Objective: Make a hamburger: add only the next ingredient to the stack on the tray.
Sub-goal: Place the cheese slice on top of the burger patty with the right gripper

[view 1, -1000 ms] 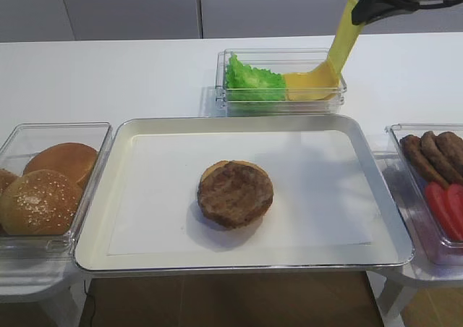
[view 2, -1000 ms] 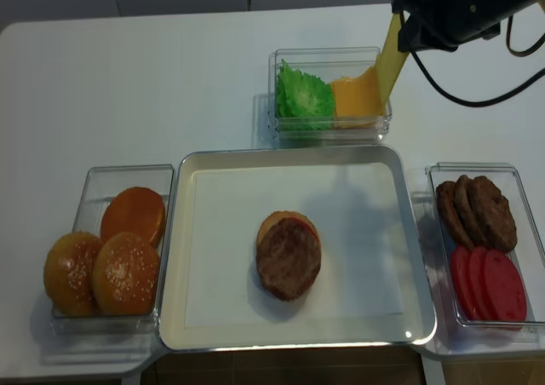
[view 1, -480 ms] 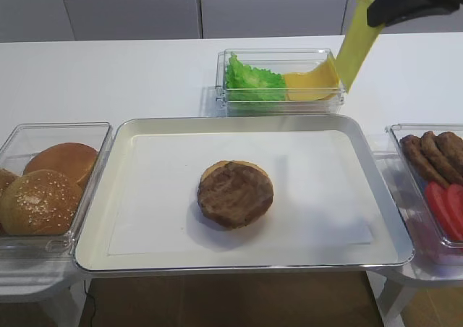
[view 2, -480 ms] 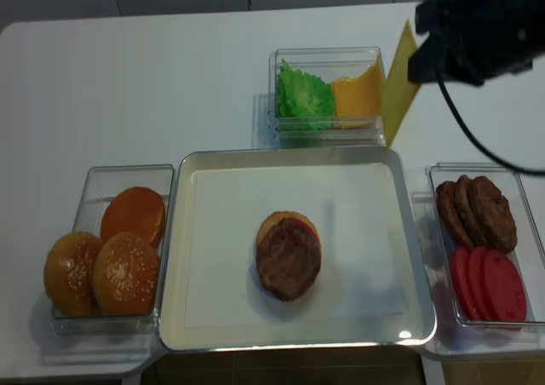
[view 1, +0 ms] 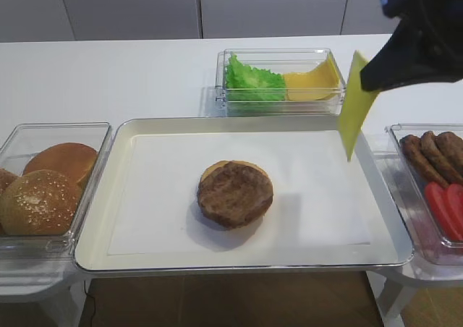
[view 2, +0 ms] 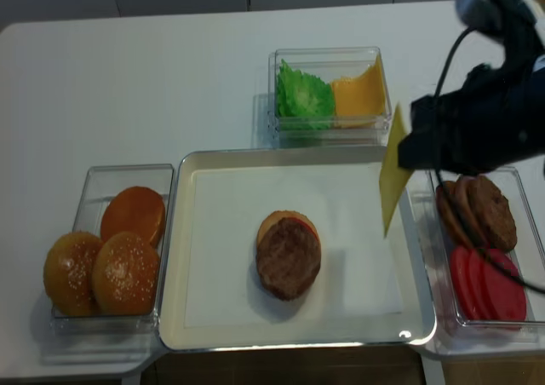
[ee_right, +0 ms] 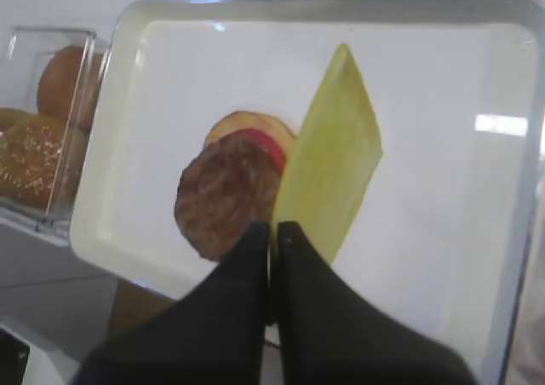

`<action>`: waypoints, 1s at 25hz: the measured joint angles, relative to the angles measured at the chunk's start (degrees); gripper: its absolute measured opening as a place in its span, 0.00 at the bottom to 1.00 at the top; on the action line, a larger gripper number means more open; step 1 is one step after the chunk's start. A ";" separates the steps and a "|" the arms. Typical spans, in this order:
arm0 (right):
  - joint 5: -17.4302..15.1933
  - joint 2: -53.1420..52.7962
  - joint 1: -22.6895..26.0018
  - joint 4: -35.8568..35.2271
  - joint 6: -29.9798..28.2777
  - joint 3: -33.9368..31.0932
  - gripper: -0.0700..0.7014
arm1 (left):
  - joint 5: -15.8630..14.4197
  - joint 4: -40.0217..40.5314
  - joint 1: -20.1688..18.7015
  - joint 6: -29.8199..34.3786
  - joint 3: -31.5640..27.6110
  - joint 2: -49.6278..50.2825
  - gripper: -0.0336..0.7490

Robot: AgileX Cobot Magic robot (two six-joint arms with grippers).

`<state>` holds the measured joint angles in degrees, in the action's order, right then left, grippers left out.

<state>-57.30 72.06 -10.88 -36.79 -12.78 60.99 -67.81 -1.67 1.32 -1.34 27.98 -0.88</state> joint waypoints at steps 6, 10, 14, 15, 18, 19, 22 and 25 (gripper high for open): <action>4.40 0.00 -9.56 -1.49 0.01 -2.76 0.13 | 0.00 0.00 0.00 0.00 0.00 0.00 0.42; 8.29 0.38 -15.00 -3.45 0.01 -3.67 0.13 | 0.00 0.00 0.00 0.00 0.00 0.00 0.42; 11.91 2.84 -18.66 -6.40 -0.12 -3.67 0.13 | 0.00 0.00 0.00 0.00 0.00 0.00 0.42; 12.70 3.73 -19.39 -7.30 -0.48 -3.67 0.13 | 0.00 0.00 0.00 0.00 0.00 0.00 0.42; 14.32 6.53 -20.87 -11.89 -3.25 -3.67 0.13 | 0.00 0.00 0.00 0.00 0.00 0.00 0.42; 14.60 7.53 -21.31 -13.36 -4.49 -3.67 0.13 | 0.00 0.00 0.00 0.00 0.00 0.00 0.42; 15.28 10.30 -22.41 -18.05 -7.90 -3.67 0.13 | 0.00 0.00 0.00 0.00 0.00 0.00 0.42; 15.52 12.48 -22.79 -21.98 -10.67 -3.67 0.13 | 0.00 0.00 0.00 0.00 0.00 0.00 0.42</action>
<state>-41.78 84.55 -33.66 -58.77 -23.45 57.32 -67.81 -1.67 1.32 -1.34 27.98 -0.88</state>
